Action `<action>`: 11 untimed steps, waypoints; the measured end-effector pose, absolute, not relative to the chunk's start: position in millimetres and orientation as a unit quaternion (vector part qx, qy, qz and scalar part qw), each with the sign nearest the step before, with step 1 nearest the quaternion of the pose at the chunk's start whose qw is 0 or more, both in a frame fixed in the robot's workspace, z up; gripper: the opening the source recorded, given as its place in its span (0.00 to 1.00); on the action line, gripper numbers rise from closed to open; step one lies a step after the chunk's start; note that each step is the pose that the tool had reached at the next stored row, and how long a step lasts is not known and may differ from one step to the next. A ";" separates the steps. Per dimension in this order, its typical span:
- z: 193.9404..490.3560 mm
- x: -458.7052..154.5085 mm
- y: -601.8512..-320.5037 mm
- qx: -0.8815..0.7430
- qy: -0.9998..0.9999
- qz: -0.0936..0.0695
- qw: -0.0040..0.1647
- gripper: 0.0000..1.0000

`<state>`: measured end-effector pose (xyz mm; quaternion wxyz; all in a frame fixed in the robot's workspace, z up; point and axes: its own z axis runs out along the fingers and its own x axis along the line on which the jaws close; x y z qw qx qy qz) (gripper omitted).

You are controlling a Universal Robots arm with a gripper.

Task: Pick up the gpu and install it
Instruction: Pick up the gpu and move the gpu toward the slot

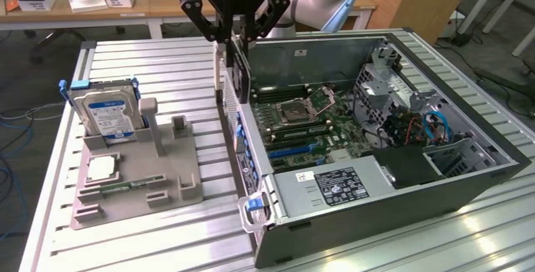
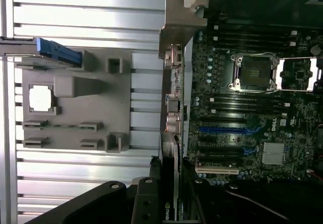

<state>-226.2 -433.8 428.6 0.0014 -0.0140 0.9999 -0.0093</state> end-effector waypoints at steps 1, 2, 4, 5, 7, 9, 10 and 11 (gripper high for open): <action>428.6 -225.2 -433.8 -0.014 1.000 -0.009 0.001 0.26; 428.6 -224.4 -433.8 -0.014 1.000 -0.009 0.001 0.26; 428.6 -223.0 -433.8 -0.014 1.000 -0.009 0.001 0.26; 428.6 -222.3 -433.8 -0.014 1.000 -0.009 0.001 0.26; 428.6 -220.8 -433.8 -0.014 1.000 -0.009 0.001 0.26; 428.6 -219.2 -433.8 -0.014 1.000 -0.009 0.001 0.26; 428.6 -218.5 -433.9 -0.014 1.000 -0.009 0.001 0.26; 428.6 -217.8 -433.8 -0.014 1.000 -0.009 0.001 0.26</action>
